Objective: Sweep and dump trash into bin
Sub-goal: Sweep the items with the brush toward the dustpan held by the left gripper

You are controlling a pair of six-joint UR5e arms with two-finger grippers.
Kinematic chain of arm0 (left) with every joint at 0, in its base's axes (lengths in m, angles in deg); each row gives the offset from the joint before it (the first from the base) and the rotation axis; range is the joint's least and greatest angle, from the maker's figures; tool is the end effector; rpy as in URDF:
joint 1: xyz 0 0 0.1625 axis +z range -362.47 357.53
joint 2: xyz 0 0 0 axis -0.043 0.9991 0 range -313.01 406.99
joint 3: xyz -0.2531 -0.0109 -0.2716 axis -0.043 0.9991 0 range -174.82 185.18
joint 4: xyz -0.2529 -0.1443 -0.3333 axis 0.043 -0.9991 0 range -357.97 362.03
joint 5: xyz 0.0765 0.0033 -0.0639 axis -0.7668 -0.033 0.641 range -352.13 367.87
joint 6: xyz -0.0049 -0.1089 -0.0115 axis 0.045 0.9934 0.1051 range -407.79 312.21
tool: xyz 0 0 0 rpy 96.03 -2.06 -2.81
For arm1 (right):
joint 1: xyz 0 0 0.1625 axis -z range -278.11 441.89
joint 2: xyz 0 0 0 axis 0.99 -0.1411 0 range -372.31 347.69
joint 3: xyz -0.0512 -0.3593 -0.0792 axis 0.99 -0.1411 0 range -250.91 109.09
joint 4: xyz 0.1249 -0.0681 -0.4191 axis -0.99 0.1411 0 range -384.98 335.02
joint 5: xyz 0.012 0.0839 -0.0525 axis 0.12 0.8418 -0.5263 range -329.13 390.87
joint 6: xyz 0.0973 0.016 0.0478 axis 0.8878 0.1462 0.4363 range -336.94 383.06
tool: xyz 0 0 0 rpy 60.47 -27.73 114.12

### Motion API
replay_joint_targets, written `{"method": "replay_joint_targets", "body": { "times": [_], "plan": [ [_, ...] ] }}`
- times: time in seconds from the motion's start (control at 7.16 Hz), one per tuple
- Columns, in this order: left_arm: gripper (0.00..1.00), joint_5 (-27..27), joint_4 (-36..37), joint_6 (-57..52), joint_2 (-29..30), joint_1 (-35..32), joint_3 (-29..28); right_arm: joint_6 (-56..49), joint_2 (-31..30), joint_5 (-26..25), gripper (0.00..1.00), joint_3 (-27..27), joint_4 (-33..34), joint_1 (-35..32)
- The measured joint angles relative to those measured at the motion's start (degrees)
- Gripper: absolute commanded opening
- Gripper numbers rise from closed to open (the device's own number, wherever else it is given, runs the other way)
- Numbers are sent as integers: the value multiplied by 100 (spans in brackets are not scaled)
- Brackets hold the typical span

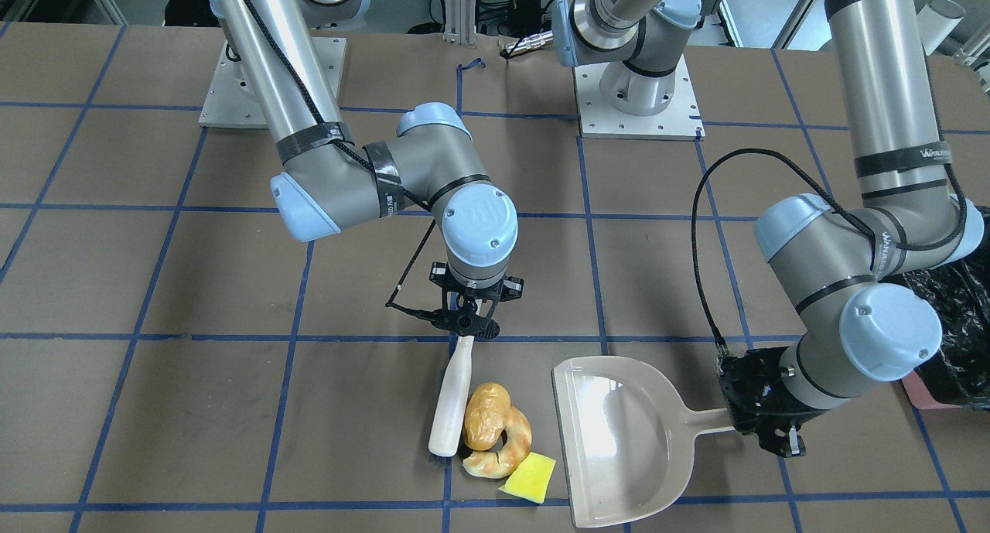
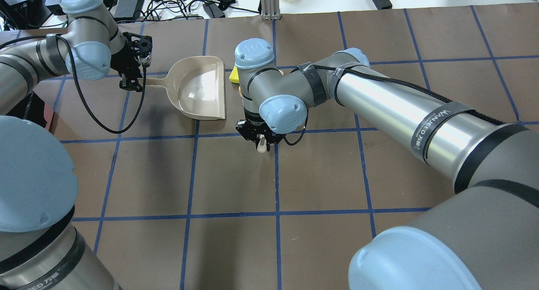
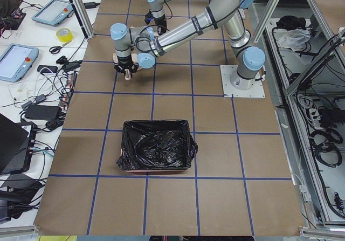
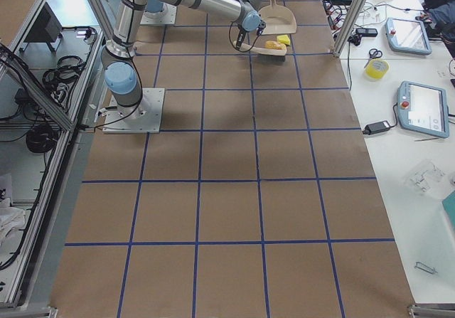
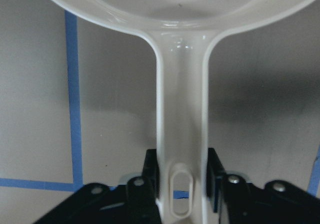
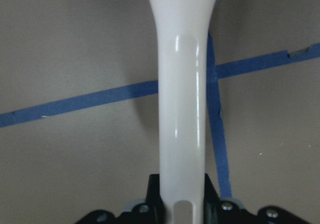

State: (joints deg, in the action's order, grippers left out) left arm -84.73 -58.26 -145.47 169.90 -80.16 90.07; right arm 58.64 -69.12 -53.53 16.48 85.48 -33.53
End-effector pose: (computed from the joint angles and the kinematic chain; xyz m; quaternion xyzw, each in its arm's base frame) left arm 0.0192 -0.6902 0.1714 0.6774 0.7350 0.0091 0.0267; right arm 0.4072 -0.5213 0.1338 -0.0924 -0.9906 -0.1006 0.0028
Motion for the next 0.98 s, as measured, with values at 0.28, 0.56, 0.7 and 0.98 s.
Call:
{"method": "replay_joint_targets", "body": {
  "times": [0.28, 0.56, 0.7, 0.98],
  "plan": [
    [30, 4, 0, 3, -3, 0, 11, -229, 83, 53, 6, -101, -43, -138],
    [30, 10, 0, 3, -15, 0, 25, -537, 265, 58, 6, -289, -56, -252],
    [30, 14, 0, 3, -20, 0, 31, -671, 371, 56, 6, -415, -51, -331],
    [30, 15, 0, 3, -26, 0, 35, -766, 544, 106, 6, -689, -42, -557]
  ]
}}
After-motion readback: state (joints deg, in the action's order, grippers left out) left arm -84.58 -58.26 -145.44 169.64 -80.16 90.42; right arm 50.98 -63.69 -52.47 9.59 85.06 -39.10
